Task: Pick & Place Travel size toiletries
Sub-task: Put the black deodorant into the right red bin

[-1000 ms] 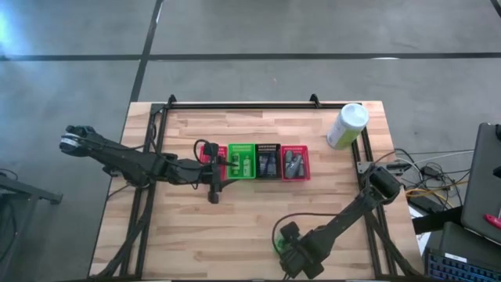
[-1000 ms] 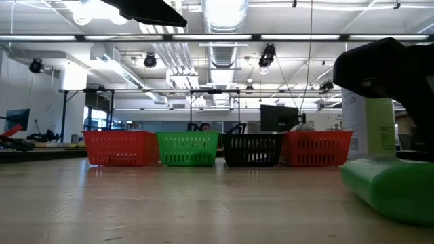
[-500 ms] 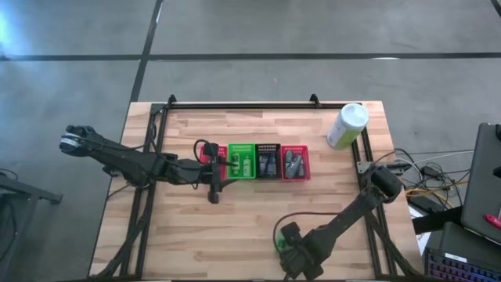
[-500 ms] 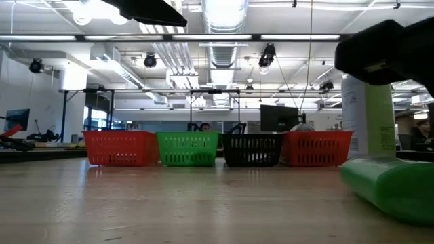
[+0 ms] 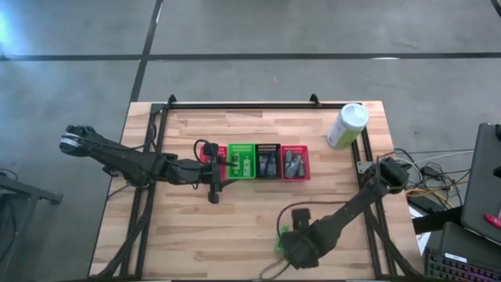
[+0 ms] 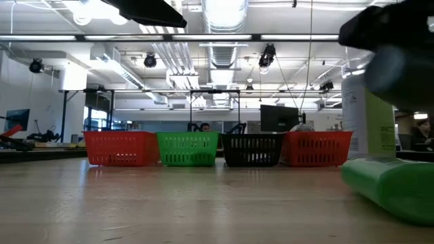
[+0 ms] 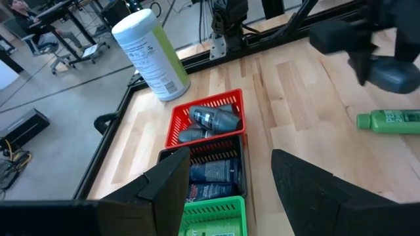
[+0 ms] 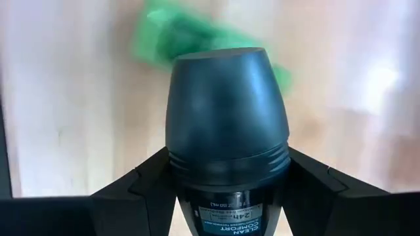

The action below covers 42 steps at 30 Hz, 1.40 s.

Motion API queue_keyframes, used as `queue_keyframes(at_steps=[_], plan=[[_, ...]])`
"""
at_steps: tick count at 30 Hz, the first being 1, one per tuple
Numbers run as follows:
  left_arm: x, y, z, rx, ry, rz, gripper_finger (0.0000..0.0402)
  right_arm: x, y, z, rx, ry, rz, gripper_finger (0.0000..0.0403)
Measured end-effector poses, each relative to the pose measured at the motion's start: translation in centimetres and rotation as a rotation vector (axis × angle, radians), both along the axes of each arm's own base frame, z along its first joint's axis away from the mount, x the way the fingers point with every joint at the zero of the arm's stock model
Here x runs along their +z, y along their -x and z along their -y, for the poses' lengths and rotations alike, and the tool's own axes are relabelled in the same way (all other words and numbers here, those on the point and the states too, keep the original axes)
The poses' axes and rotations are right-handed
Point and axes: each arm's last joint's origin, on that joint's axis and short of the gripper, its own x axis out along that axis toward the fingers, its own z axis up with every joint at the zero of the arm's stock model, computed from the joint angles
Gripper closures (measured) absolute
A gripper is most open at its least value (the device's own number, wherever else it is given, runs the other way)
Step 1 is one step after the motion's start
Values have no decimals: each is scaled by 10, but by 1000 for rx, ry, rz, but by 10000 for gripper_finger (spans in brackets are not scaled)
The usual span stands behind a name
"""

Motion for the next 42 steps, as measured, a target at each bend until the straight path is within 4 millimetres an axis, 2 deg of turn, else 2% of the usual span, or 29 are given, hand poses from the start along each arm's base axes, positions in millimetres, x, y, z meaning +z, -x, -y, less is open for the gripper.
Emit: queue_keyframes(at_steps=[5, 12, 16, 19, 22, 25, 30, 42], plan=[[0, 0, 0, 3, 9, -1, 181, 30, 4, 33, -327, -24, 101, 197], [0, 0, 0, 4, 11, -1, 181, 60, 28, 110, -921, -19, 264, 197], [0, 0, 0, 4, 11, -1, 181, 59, 46, 157, -1217, -58, 326, 197], [0, 0, 0, 4, 11, -1, 181, 50, 54, 185, -1349, -95, 351, 197], [0, 0, 0, 4, 11, -1, 181, 43, 54, 205, -1433, -168, 422, 197], [0, 0, 0, 4, 11, -1, 181, 38, 52, 220, -1485, -199, 467, 197], [0, 0, 0, 4, 11, -1, 181, 28, 52, 236, -1523, -187, 416, 197], [-1, 0, 0, 4, 10, -3, 181, 6, 34, 241, -1532, -151, 371, 175]])
